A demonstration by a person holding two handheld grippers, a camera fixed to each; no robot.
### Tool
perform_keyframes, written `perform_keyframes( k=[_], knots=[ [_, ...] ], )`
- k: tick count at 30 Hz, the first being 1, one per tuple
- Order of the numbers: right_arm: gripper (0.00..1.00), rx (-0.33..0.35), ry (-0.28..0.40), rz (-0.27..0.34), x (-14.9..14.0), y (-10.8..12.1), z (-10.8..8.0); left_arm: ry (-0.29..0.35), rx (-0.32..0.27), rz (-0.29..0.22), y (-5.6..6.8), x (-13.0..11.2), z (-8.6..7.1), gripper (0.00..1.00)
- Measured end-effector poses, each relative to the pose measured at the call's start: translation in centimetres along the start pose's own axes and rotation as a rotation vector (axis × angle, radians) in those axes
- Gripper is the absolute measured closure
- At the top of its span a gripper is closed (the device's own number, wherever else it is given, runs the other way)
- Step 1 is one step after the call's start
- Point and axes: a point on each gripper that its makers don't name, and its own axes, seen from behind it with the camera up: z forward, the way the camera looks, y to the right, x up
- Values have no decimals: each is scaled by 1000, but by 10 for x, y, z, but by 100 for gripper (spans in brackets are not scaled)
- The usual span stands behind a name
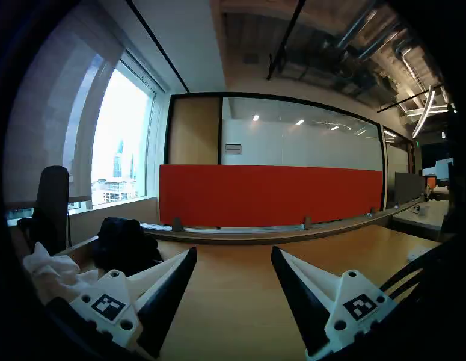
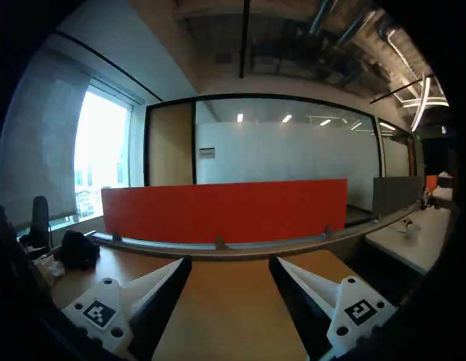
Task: Fold towel
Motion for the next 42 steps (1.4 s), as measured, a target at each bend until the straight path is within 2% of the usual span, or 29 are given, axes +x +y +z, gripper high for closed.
perform_keyframes(
  k=[6, 15, 27, 42],
  knots=[
    [1, -15, -8, -9, -17, 2, -4, 13, 9, 20, -11, -23, -3, 8],
    [1, -28, -5, -22, -35, -1, -5, 32, 26, 11, -24, -51, -4, 9],
    [1, -19, -16, -31, -55, -2, -3, 38, 35, 12, -26, -79, -2, 9],
    [1, -23, -17, -28, -56, 3, -4, 21, 41, 24, -28, -87, -1, 9]
  ],
)
